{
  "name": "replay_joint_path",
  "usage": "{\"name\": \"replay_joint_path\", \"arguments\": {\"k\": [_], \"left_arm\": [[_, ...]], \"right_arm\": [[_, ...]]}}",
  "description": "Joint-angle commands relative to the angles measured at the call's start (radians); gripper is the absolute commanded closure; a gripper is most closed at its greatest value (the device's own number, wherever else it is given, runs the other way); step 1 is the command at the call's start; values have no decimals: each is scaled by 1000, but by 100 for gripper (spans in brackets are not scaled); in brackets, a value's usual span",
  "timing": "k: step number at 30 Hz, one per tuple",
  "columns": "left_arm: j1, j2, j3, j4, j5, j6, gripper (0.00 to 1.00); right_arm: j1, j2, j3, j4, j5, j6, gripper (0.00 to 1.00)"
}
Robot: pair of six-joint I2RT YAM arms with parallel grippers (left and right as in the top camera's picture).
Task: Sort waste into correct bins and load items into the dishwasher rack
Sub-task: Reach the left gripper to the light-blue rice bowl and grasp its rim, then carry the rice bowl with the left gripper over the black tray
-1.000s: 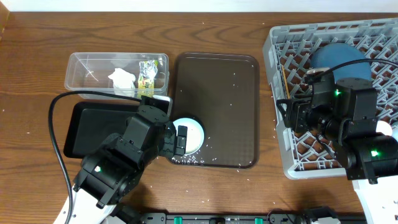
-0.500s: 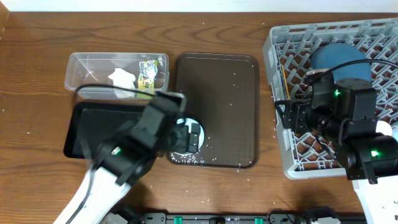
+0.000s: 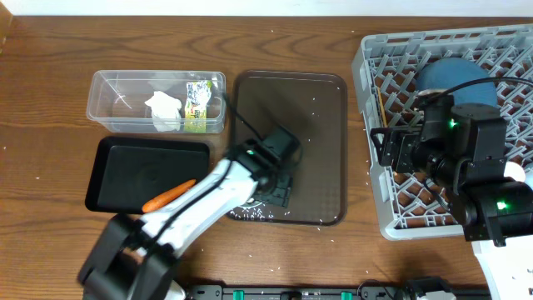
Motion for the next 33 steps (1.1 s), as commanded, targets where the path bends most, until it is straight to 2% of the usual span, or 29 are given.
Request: {"name": "replay_joint_path", "arguments": {"k": [1,5,7,14,20,24,33], "left_arm": [[-28,50,-3,45,10,-40,33],[-33,107,-3,100,9,-89,47],[-32,129,-3,111,9,-89,50],[-8,147,-3,144,9,-95,92],[18,146,1,166,10,-100,94],[19,104,42,109,29,-79,94],[29,-166,69,41,36,-51,94]], "right_arm": [[-4,-2,5,7,43,45,22],[-4,-2,5,1,43,45,23],[-4,-2,5,1,43,45,22],[-4,-2,5,6,43,45,22],[-4,-2,5,4,43,45,22],[-4,-2,5,2,43,45,22],[-4,-2,5,3,43,45,22]]}}
